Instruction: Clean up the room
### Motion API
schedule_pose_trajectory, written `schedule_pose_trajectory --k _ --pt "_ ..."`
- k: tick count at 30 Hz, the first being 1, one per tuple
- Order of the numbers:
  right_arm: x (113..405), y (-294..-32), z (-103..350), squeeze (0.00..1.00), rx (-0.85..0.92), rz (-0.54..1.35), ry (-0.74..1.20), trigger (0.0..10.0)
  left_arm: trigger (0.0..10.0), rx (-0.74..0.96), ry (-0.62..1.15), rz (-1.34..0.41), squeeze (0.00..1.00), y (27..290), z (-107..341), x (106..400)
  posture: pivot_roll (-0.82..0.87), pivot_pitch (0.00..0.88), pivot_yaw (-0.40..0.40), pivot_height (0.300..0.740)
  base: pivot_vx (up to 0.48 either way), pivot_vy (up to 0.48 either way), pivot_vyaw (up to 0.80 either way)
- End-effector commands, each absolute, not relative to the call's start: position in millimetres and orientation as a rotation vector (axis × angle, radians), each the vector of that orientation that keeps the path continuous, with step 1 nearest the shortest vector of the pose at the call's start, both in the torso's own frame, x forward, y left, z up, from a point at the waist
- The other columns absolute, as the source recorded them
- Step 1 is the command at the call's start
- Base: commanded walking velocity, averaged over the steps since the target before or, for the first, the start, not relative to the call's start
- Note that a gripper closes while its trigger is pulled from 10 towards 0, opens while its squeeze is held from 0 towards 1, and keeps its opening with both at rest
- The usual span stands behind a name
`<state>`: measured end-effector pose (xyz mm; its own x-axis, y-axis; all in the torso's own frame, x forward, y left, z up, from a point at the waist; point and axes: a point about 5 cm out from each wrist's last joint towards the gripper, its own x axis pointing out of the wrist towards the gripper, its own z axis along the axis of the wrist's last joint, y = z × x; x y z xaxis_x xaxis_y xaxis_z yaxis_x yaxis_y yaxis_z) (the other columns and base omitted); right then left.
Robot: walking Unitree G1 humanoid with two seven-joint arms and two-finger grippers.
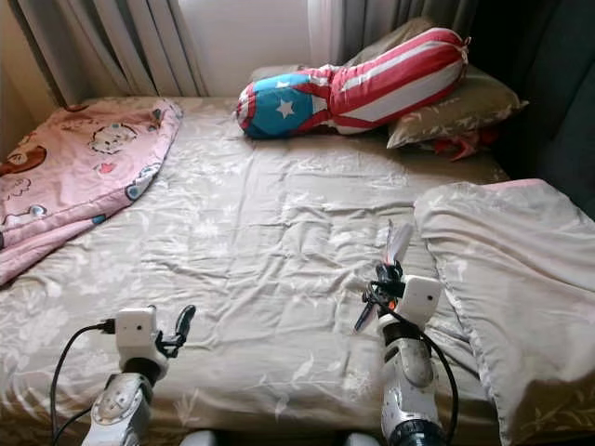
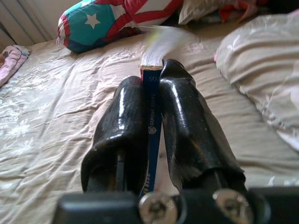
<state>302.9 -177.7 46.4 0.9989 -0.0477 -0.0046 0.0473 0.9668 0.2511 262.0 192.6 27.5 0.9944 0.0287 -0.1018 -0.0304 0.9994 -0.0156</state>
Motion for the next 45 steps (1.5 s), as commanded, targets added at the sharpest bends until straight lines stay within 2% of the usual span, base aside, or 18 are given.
schedule_pose_trajectory --k 1,6,9,12,16,21,27,32,45 --pt "313.2 -178.0 55.8 0.0 0.285 -0.048 -0.022 10.0 10.0 -0.023 0.106 0.031 0.0 192.7 27.3 260.9 0.0 0.0 0.022 0.635 0.0 0.0 0.0" --pt "318.1 -177.4 49.9 0.0 0.369 -0.061 0.041 10.0 10.0 -0.013 0.105 0.03 0.0 195.6 28.0 257.3 0.02 0.0 0.026 0.635 0.0 0.0 0.0" --pt "320.8 -174.1 44.3 0.0 0.515 -0.074 0.085 10.0 10.0 0.005 0.109 0.026 0.0 200.5 28.0 251.0 0.05 0.0 0.036 0.635 0.0 0.0 0.0" --pt "323.7 -170.7 43.6 0.0 0.584 -0.058 0.107 10.0 10.0 0.011 0.113 0.026 0.0 203.2 28.1 248.7 0.07 0.0 0.043 0.635 0.0 0.0 0.0" --pt "337.6 -157.7 53.6 0.0 0.851 0.012 0.099 10.0 10.0 0.038 0.115 0.028 0.0 213.7 31.6 241.7 0.1 0.0 0.058 0.635 0.0 0.0 0.0" --pt "341.2 -165.0 53.7 0.0 0.873 -0.062 0.131 10.0 10.0 0.061 0.123 0.027 0.0 222.7 35.0 232.6 0.13 0.01 0.084 0.635 0.0 0.0 0.0" --pt "314.3 -196.8 18.1 0.0 0.876 -0.333 0.293 10.0 10.0 0.08 0.146 0.013 0.0 228.1 37.4 218.0 0.17 0.047 0.09 0.635 0.0 0.0 0.0" --pt "288.8 -208.0 -7.2 0.0 0.917 -0.472 0.373 10.0 10.0 0.09 0.17 0.01 0.0 230.2 38.9 207.6 0.2 0.079 0.105 0.635 0.0 0.0 0.0" --pt "265.8 -222.5 -24.2 0.0 0.954 -0.616 0.403 10.0 10.0 0.108 0.209 -0.01 0.0 233.6 46.1 199.4 0.21 0.103 0.132 0.635 0.0 0.0 0.0"
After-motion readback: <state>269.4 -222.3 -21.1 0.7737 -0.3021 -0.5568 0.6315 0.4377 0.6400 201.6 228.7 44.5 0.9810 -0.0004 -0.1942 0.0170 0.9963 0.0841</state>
